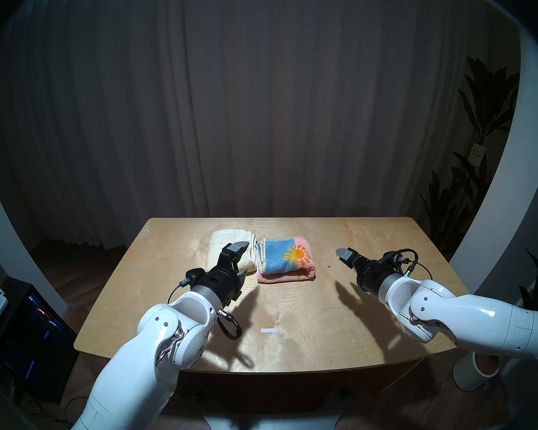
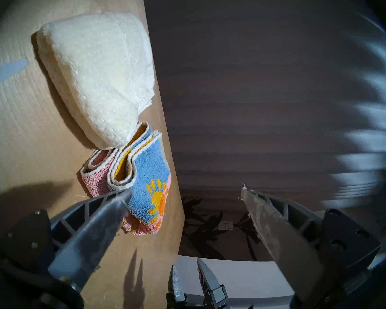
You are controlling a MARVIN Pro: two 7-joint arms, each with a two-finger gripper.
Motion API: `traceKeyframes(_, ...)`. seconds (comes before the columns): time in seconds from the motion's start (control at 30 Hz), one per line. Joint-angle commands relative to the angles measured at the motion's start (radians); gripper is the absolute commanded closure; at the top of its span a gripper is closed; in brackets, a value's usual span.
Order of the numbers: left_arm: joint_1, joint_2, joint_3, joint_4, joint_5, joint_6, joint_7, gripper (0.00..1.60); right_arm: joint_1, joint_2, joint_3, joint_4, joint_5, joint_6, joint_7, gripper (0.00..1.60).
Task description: Fold each towel twice and stack them on table
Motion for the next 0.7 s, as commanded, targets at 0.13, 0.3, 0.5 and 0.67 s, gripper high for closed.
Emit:
traceKeyframes(0.13,-0.047,-0.053,0.019,0.014,0.027,-0.071,0.043,0.0,-0.071,-0.078,0.064,0.04,0.185,-0.014,0.17,0.0)
traceKeyframes(0.3,-0.053,-0.057,0.049,0.015,0.042,-0.076,0.072,0.0,-0.083,-0.12,0.088,0.117,0.223,0.04,0.263,0.0)
traceKeyframes(0.5,-0.062,-0.058,0.074,0.01,0.062,-0.085,0.113,0.0,-0.08,-0.175,0.106,0.196,0.238,0.122,0.355,0.0)
traceKeyframes(0.67,-0.089,-0.065,0.091,0.031,0.076,-0.093,0.158,0.0,-0.073,-0.206,0.106,0.225,0.238,0.166,0.404,0.0)
